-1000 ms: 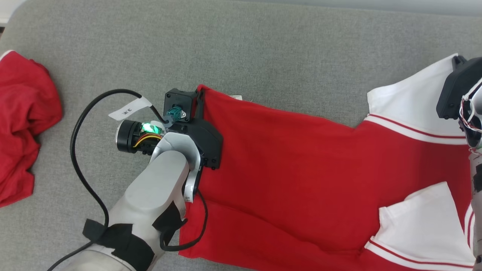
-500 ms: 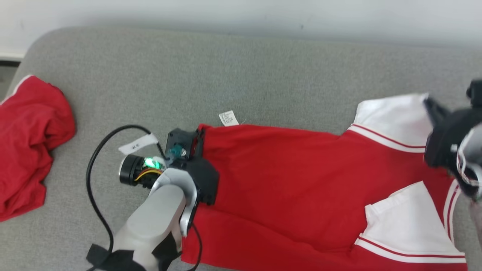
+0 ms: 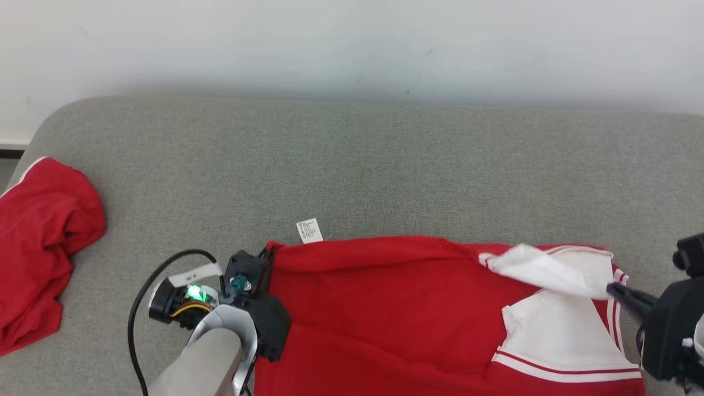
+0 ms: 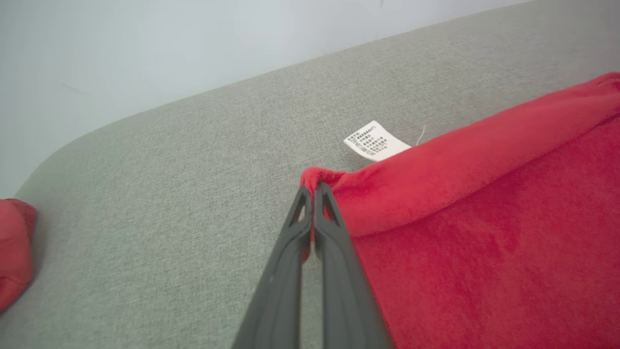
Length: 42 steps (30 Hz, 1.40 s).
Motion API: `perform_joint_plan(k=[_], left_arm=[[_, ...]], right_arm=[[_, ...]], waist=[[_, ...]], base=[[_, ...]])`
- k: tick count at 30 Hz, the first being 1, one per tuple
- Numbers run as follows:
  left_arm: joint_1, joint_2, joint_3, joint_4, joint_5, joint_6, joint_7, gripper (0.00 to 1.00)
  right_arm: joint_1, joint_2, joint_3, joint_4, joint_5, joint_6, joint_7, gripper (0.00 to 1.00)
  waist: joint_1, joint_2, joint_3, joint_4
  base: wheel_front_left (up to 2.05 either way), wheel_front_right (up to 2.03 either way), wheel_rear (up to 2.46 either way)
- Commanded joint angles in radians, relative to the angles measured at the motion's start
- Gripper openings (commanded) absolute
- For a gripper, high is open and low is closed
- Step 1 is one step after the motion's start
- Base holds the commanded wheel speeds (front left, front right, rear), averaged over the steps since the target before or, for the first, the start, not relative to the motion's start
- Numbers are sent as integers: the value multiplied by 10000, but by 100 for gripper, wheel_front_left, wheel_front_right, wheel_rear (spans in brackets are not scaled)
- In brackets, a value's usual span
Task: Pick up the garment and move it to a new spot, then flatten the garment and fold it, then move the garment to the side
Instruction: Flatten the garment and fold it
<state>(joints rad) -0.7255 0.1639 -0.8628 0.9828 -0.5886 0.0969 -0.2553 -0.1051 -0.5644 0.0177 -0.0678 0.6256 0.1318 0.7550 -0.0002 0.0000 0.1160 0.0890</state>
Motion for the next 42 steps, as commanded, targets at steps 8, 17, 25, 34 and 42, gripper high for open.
perform_joint_plan(k=[8, 17, 25, 34, 42], left_arm=[[1438, 590, 82, -1586, 778, 288, -99, 0], [2341, 829, 334, -1968, 963, 375, -104, 30], [2570, 767, 524, -1500, 845, 283, -105, 29], [2947, 566, 910, -1185, 509, 429, -106, 100], [4574, 980, 2696, -4336, 634, 1010, -98, 100]], right_arm=[[1525, 622, -918, -1397, -25, -19, 1811, 0], [2134, 996, -1130, -1767, -154, -19, 2645, 0], [2756, 1386, -1085, -1825, -130, -19, 3358, 0], [3046, 1783, -1246, -1711, -378, -19, 3532, 100], [2814, 1975, -1958, -1718, -937, -19, 2545, 100]], waist=[[2, 0, -395, -221], [2, 0, -601, -229], [2, 0, -704, -222], [2, 0, -982, -314], [2, 0, -1240, -280]], base=[[0, 0, 0], [0, 0, 0], [0, 0, 0], [0, 0, 0], [0, 0, 0]])
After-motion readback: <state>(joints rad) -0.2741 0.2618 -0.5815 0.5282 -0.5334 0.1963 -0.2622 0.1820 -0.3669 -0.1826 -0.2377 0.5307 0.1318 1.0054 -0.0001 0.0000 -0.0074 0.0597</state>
